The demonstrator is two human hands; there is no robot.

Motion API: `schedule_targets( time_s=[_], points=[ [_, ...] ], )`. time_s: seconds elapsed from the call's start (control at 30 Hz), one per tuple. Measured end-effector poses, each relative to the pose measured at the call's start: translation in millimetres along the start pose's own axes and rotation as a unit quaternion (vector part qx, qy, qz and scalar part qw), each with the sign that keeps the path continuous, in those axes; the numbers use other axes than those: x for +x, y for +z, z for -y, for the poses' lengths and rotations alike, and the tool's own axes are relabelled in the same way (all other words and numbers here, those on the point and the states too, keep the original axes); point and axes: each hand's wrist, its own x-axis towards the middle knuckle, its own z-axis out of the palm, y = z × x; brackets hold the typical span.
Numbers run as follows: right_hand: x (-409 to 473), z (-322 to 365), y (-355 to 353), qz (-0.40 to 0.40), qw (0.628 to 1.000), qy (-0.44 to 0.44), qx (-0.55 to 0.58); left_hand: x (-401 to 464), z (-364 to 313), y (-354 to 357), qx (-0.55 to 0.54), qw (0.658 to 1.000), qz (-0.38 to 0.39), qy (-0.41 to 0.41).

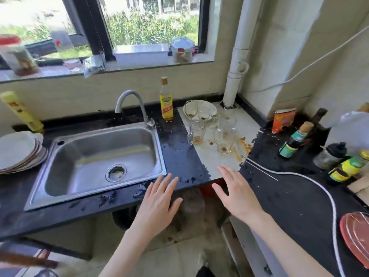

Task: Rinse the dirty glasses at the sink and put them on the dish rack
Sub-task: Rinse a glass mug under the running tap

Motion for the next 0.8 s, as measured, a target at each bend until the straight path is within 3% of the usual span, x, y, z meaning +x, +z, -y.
schedule_targets(
  time_s=[0.2,0.43,0.57,0.8],
  points=[
    [117,-23,7,0.034,0.999,-0.013,0.017,93,21,10,-0.013,0.999,0.006,-0.042],
    [241,-46,9,0.076,0.991,0.046,0.099,210,36,33,-0.077,0.987,0.094,-0.105],
    [278,-57,15,0.097,0.981,0.103,0.135,265,41,53,-0.195,0.959,0.121,-0.166],
    [319,-73,35,0.165,0.939,0.215,0.211,340,35,80,-0.3,0.907,0.168,-0.244]
  ],
)
